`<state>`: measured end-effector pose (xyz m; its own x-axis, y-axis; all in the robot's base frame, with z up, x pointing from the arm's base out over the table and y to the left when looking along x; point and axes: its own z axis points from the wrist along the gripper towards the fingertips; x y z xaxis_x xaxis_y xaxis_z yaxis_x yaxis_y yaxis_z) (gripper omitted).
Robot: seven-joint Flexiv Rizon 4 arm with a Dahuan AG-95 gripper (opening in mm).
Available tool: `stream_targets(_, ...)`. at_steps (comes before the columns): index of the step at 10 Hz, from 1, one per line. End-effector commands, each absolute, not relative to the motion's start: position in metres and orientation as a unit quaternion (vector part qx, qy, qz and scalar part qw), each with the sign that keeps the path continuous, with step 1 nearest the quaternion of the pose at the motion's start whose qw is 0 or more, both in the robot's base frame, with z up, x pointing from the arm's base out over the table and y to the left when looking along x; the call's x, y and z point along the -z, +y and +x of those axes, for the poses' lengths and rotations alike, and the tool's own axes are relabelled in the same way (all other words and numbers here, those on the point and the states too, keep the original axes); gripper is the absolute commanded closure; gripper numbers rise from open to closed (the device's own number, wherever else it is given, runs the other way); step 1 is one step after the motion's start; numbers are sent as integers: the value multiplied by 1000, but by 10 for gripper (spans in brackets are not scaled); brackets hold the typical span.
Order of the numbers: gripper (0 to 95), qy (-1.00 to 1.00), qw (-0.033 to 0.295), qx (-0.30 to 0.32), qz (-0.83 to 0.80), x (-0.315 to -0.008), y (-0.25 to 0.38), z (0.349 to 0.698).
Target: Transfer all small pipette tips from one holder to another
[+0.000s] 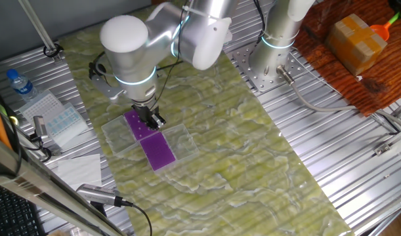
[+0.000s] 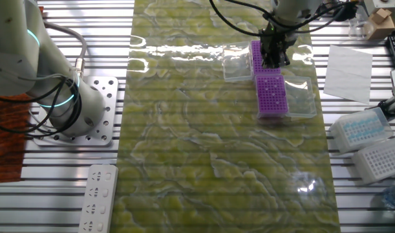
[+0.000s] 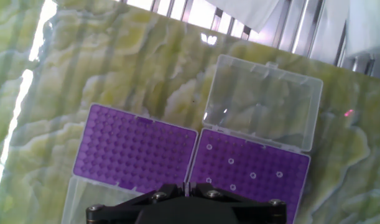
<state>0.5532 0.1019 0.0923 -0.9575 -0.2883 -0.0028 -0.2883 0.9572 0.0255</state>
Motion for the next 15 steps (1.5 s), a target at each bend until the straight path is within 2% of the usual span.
stream_targets(1, 950, -989, -1, 12, 144, -90, 103, 553)
stream_targets(8, 950, -991, -4, 17, 135, -77, 107, 549)
stream_targets(15, 950, -994, 6, 37, 101, -75, 108, 549)
